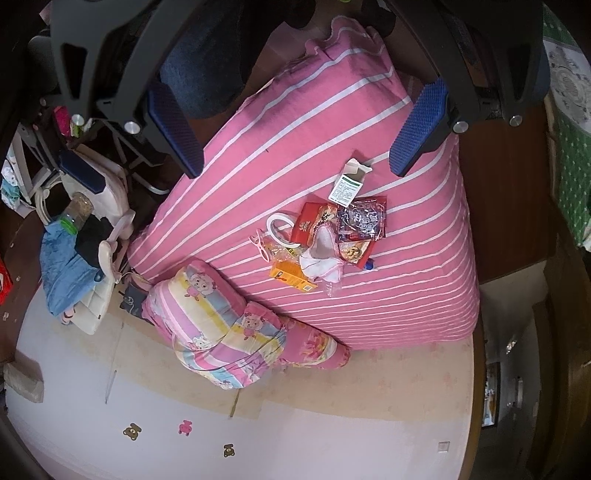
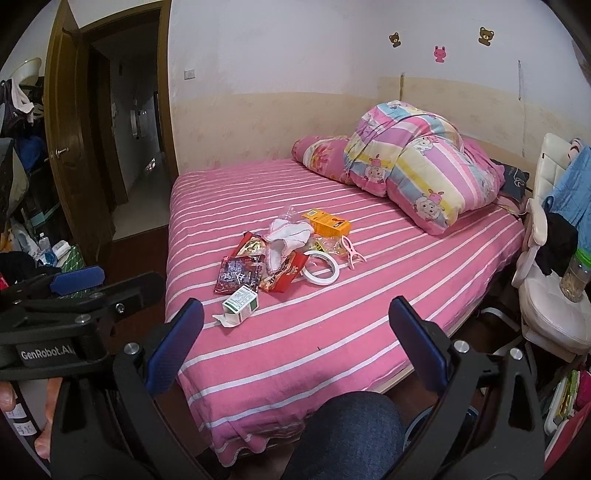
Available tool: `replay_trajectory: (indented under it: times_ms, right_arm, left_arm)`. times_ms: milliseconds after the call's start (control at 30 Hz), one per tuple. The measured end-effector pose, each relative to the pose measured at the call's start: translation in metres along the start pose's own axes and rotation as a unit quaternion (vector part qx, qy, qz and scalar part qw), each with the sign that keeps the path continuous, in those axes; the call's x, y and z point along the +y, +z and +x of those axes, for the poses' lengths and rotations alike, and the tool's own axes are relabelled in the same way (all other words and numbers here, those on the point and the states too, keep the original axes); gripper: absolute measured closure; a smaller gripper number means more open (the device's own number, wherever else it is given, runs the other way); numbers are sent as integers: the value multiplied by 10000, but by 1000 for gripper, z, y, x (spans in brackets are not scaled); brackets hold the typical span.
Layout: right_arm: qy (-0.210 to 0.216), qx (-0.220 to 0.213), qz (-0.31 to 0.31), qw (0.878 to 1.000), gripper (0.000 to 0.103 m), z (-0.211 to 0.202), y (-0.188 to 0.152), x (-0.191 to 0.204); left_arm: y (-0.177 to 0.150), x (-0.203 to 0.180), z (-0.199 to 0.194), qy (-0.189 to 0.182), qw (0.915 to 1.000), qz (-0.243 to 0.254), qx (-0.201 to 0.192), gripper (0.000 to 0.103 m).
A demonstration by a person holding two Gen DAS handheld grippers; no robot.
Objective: Collect trash
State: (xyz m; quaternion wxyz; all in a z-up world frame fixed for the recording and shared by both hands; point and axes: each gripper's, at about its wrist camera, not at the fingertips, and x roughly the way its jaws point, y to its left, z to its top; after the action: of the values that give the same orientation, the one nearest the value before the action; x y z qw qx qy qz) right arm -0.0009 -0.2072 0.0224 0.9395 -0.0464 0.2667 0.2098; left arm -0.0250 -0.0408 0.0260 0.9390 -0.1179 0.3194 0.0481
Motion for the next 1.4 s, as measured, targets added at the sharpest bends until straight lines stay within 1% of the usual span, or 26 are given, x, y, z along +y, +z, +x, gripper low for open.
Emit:
replay_trajectory:
  times_ms: [400, 733, 867, 967, 1000, 1133, 1233, 1400]
  right_arm:
    - [11, -39, 63, 10000, 4, -4, -2, -6]
    - [-29, -175, 37, 9998, 4, -3, -3, -2]
    - [-89, -279, 6, 9996, 4, 2, -2, 2]
    - [-16, -459, -29, 9989, 4, 9, -4, 7]
    - [5, -459, -20, 9989, 4, 12, -5, 8]
    - [-7, -268, 20, 9996, 4, 37, -7, 10]
    - [27, -71, -57, 10000, 4, 59, -10, 14]
    - [249, 378, -124, 9989, 4, 101, -18, 17]
  left_arm:
    - [-2, -5, -4, 39, 10000, 40, -24, 5]
    - [-3, -3, -6, 38, 10000, 56, -36, 5]
    - [-1, 5, 0, 40, 10000, 9, 5, 5]
    - [-1, 15, 6, 49, 10000, -68, 7, 5]
    - [-1, 17, 9, 44, 10000, -81, 6, 5]
    - [-1, 35, 29, -60, 9998, -185, 108, 5]
    - [-6, 55, 54, -146, 9990, -323, 257, 5]
    - [-13, 82, 97, -386, 9965, -503, 536, 6]
